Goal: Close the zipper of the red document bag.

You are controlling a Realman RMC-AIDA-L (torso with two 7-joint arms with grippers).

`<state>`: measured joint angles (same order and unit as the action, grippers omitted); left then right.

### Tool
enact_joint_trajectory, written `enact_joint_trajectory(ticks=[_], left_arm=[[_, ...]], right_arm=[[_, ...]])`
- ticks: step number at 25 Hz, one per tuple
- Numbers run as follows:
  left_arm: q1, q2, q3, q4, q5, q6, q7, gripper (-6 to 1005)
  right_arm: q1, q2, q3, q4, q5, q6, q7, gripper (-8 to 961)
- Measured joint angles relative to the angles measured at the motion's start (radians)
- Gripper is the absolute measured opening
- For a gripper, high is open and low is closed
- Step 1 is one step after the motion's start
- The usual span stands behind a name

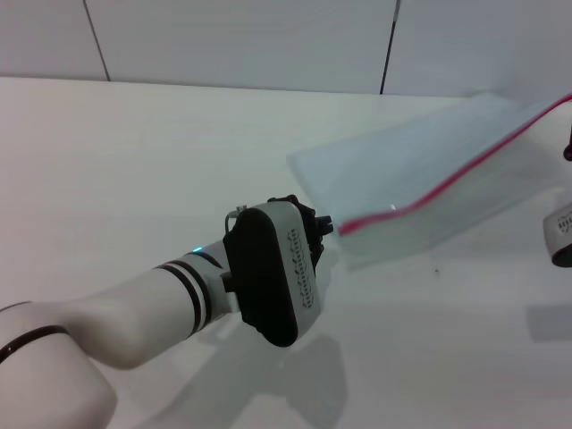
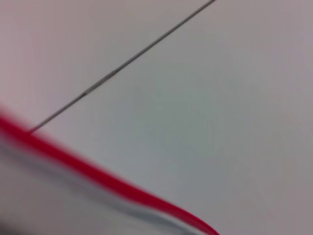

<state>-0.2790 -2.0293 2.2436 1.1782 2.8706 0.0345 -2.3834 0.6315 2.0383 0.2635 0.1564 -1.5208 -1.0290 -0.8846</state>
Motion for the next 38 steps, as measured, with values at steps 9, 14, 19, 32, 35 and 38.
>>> enact_joint_trajectory(ticks=[9,14,19,32,35,38], left_arm=[[-0.016,-0.002,0.004,-0.068,-0.033,-0.126,-0.006,141],[-0.02,-0.002,-0.004,-0.129,-0.088,-0.256,-0.003,329],[-0.029,-0.002,-0.031,-0.207,-0.265,-0.453,-0.009,483],[-0.044,-0.001,-0.006,-0.43,-0.622,-1.058,-0.319,625],[-0.06,0.001,-0.006,-0.511,-0.633,-1.148,-0.487,620],[-0.071,0.001,-0.015,-0.571,-0.64,-1.199,-0.59,618]], right_arm=[[-0.01,0.0,0.011,0.074,0.051,-0.077,0.017,156],[-0.047,0.0,0.008,0.087,0.068,-0.243,0.206,358],[-0.091,-0.005,-0.033,0.07,0.049,-0.382,0.503,486],[-0.144,-0.008,-0.203,-0.014,0.051,-0.681,0.982,523],[-0.141,-0.009,-0.198,-0.033,0.055,-0.654,1.044,522],[-0.137,-0.008,-0.177,-0.038,0.058,-0.625,1.054,521]])
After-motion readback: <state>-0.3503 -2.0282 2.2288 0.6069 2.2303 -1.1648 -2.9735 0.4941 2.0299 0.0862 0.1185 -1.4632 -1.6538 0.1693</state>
